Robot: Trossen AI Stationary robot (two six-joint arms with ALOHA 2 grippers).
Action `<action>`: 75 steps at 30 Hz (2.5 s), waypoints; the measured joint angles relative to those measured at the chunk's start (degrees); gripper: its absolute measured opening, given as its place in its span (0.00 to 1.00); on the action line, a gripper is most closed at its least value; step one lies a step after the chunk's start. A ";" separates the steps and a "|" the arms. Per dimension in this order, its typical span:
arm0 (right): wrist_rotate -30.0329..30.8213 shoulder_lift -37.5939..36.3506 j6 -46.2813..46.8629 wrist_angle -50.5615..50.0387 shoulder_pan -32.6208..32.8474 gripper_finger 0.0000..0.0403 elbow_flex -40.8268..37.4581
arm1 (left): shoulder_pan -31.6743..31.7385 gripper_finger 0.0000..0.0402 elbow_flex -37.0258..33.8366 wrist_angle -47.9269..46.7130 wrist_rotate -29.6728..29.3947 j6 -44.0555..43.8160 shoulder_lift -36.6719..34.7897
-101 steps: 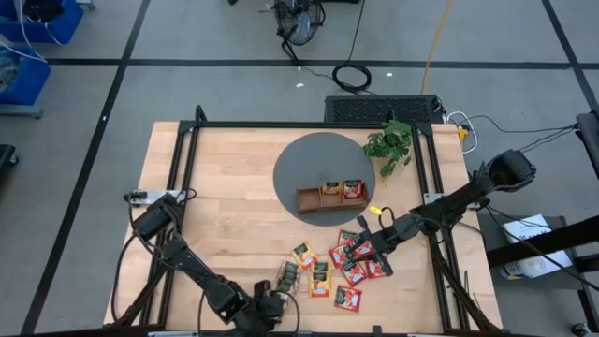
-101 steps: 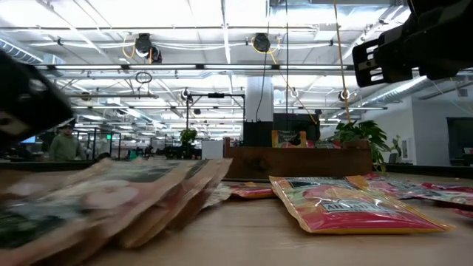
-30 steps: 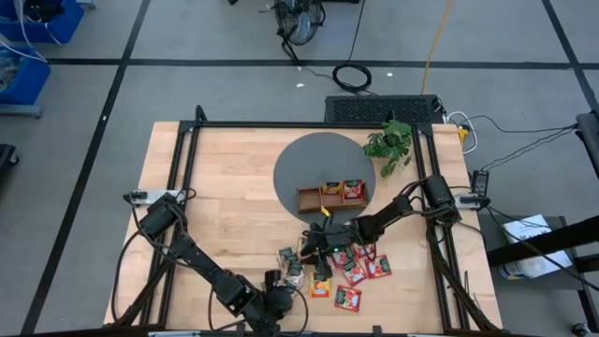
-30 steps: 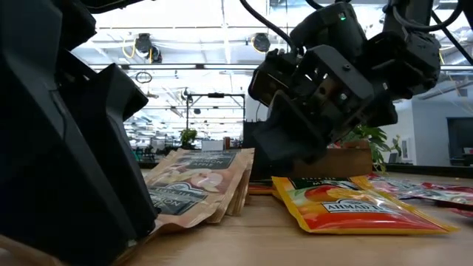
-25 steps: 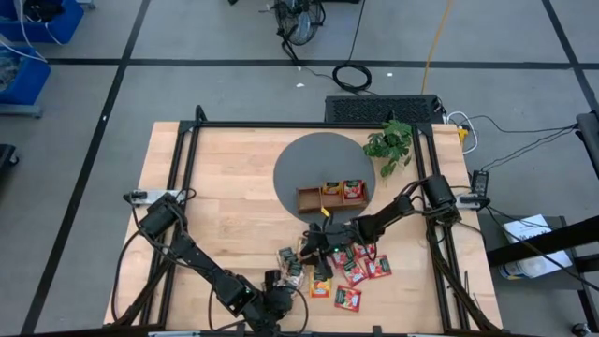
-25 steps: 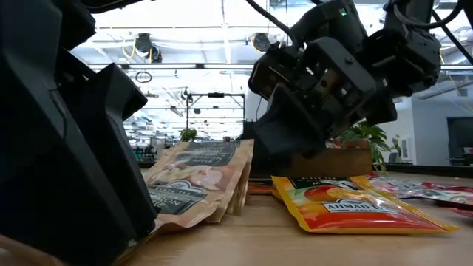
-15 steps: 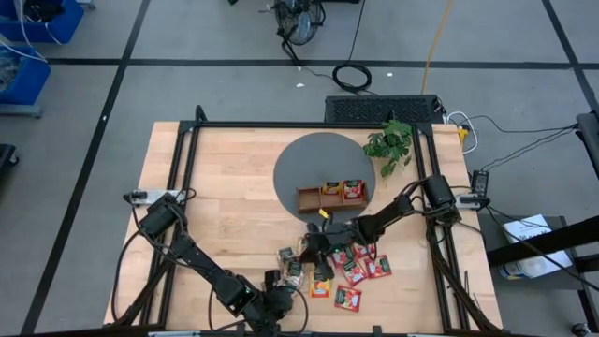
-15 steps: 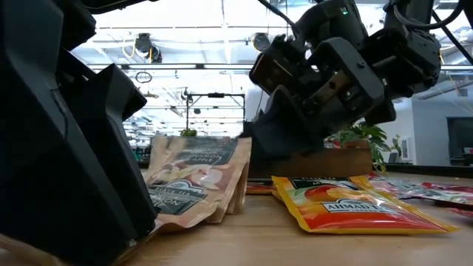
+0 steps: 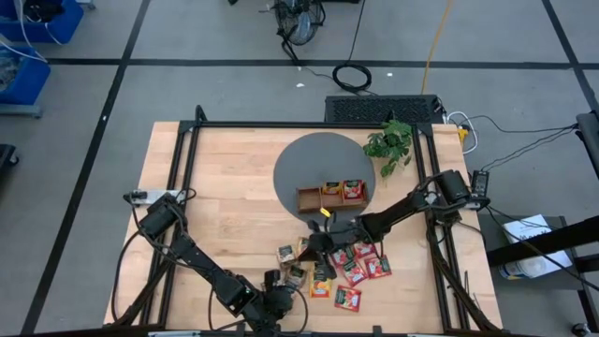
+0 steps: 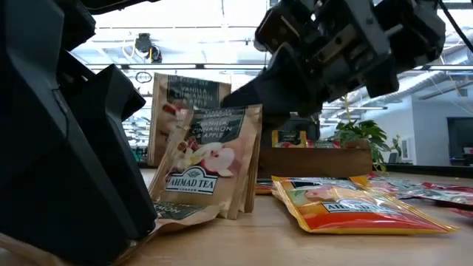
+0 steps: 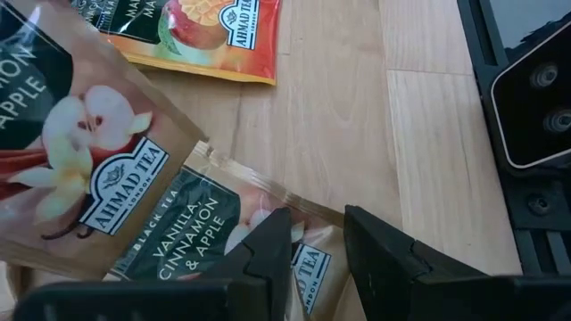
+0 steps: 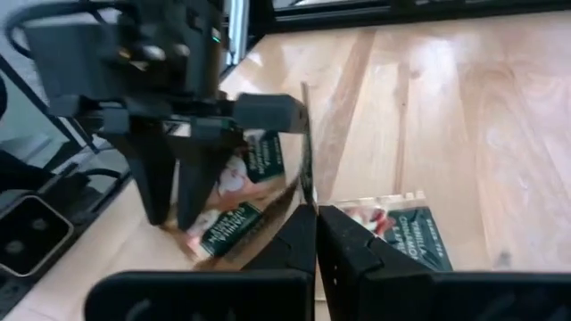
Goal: Pick & Place Tea
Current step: Put the brown tea bag into the left section of the wooden organizer
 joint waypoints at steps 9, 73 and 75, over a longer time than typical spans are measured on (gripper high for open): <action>5.80 -4.00 -3.54 -4.08 1.16 0.00 -0.02 | 0.00 0.28 0.02 0.37 -0.01 -1.11 0.00; 1.42 -16.33 -18.11 -9.57 -27.93 0.08 -12.66 | 0.22 0.28 0.02 3.41 -3.83 2.18 -0.33; 1.42 -16.33 -17.98 -9.56 -27.93 0.12 -12.66 | 0.22 0.28 0.02 3.41 -3.85 1.96 -0.33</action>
